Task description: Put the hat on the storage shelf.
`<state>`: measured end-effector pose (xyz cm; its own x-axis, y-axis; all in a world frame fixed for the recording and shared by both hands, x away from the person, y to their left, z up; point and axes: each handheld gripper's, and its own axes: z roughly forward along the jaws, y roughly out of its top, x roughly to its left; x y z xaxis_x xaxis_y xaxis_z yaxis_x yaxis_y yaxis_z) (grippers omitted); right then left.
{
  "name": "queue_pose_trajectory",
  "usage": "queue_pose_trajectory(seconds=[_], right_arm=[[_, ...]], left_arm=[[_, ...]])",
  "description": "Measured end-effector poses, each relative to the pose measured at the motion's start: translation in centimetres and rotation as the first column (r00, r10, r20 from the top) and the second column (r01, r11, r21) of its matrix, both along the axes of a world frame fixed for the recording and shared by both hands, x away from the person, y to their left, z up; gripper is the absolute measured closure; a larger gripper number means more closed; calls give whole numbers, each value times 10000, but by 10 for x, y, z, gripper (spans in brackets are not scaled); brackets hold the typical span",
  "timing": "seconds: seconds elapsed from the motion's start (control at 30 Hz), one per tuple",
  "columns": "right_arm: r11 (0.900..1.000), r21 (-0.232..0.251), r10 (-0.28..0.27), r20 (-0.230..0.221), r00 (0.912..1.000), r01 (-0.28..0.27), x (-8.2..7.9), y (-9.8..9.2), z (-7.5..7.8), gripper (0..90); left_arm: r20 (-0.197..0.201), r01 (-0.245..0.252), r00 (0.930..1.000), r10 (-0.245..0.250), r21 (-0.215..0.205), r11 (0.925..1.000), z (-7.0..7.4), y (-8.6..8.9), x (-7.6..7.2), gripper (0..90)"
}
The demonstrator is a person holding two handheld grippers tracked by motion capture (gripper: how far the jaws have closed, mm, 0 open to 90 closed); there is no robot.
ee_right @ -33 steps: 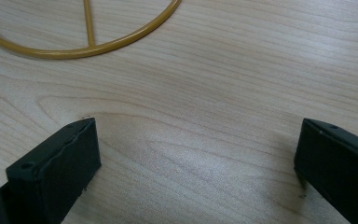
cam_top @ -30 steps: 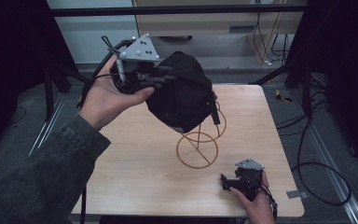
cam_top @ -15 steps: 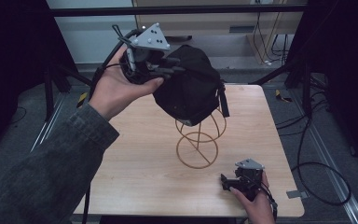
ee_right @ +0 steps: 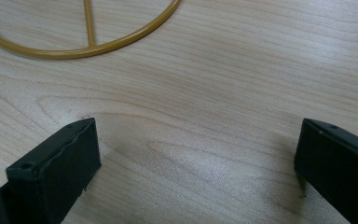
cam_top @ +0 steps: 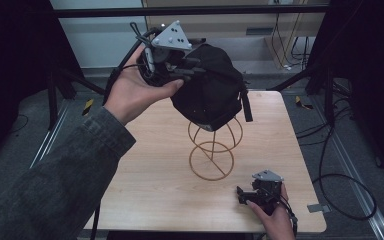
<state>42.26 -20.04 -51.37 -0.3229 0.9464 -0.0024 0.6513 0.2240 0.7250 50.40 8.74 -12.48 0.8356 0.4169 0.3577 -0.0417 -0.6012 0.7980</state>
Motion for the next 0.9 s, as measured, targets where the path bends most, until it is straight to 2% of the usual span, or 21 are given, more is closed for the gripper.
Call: queue_pose_trajectory(seconds=[0.37,0.9], right_arm=[[10000,-4,3,4,10000,-3,0,0,0,4],[10000,-15,36,4,10000,-36,1,0,0,4]], left_arm=[[-35,95,9999,-96,-45,9999,-4,-9,6,729],[-377,157,9992,-145,321,9994,-30,-23,17,729]])
